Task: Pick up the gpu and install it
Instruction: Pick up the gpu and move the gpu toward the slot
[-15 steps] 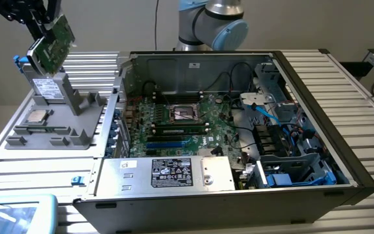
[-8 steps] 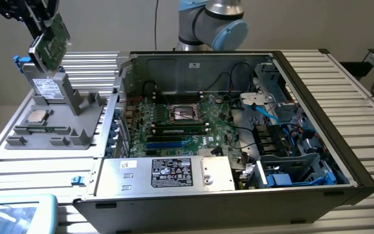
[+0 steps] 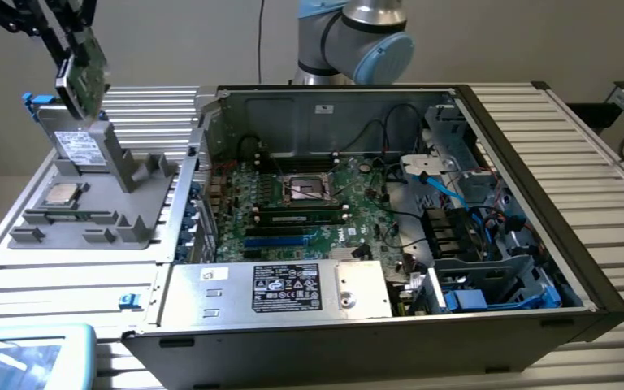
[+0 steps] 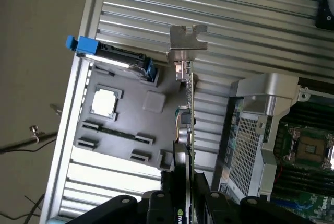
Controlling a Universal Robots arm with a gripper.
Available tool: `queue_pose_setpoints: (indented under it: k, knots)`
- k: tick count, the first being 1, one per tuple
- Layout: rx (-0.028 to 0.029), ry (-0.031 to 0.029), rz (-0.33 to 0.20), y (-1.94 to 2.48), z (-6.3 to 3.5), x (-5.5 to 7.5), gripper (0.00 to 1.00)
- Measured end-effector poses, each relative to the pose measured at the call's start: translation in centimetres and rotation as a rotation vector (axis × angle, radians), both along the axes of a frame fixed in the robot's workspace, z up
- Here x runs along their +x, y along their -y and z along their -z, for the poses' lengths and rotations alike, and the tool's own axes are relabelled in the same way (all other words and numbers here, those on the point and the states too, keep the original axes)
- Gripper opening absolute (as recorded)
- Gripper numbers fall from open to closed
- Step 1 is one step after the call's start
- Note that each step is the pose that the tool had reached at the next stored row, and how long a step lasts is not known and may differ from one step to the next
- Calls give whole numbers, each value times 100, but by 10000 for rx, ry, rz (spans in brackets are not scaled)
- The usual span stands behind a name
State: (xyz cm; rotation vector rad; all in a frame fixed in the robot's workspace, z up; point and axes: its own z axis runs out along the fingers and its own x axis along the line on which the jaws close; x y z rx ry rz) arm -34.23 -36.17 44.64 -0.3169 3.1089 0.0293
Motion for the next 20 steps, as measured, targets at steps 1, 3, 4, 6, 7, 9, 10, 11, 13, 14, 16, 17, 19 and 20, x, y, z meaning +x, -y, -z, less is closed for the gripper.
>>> queue_pose_setpoints:
  k: [1, 3, 4, 6, 7, 9, 10, 11, 13, 14, 16, 17, 19, 20]
  knots:
    - [0, 0, -180, 0, -1, 0, 27]
    - [0, 0, -523, 0, -6, 0, 27]
    - [0, -1, -704, 0, -10, 0, 27]
    - [0, 0, -1047, 0, -13, 0, 27]
    - [0, 0, -1230, 0, -17, 0, 27]
    - [0, 0, -1552, 0, -26, 0, 27]
    - [0, 0, -1713, 0, -32, 0, 27]
    - [0, 0, -1864, 0, -36, 0, 27]
    - [0, 0, -2164, 0, -43, 0, 27]
    - [0, 0, -2316, 0, -46, 0, 27]
    - [1, 1, -2627, 0, -50, 0, 27]
    - [1, 3, -2797, 0, -51, 0, 27]
    - [1, 2, -3122, 0, -53, 0, 27]
    - [1, 1, -3285, 0, -53, 0, 27]
